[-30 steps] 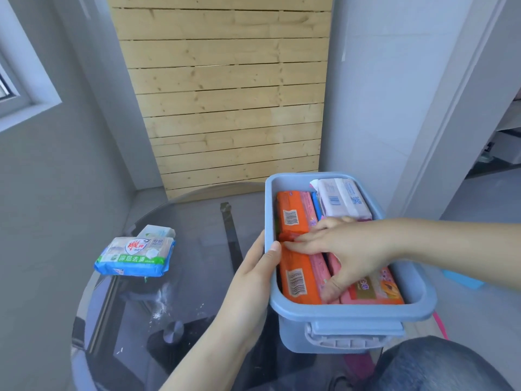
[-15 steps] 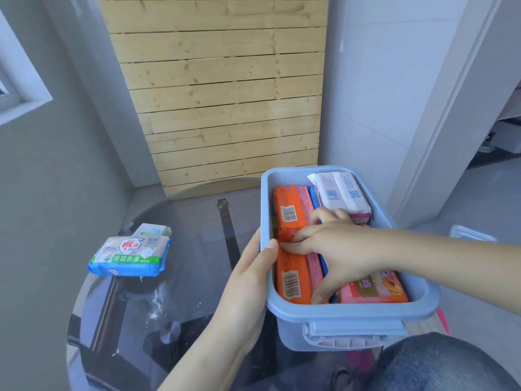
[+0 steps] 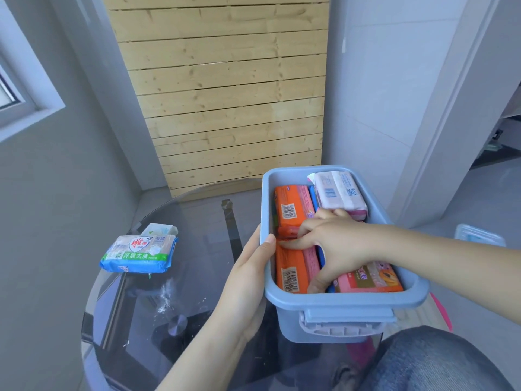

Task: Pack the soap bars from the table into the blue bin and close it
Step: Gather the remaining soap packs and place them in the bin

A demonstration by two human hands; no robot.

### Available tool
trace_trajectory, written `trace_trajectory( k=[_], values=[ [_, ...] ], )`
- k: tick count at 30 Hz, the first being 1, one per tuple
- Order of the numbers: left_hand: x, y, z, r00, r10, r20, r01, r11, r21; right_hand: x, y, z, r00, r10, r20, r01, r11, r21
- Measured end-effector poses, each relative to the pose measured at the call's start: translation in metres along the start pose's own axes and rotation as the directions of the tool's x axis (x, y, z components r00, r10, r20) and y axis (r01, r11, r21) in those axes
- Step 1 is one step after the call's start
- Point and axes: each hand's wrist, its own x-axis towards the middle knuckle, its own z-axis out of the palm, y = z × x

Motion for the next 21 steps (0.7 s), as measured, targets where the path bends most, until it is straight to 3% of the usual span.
trace_trajectory(
  k=[21],
  values=[
    [0.0006, -0.0044, 0.0008, 1.000, 0.015, -0.027, -0.015, 1.000, -0.016, -0.0026, -0.0060, 0.0049, 0.994, 0.100, -0.038, -0.096, 0.992, 0.081]
  ],
)
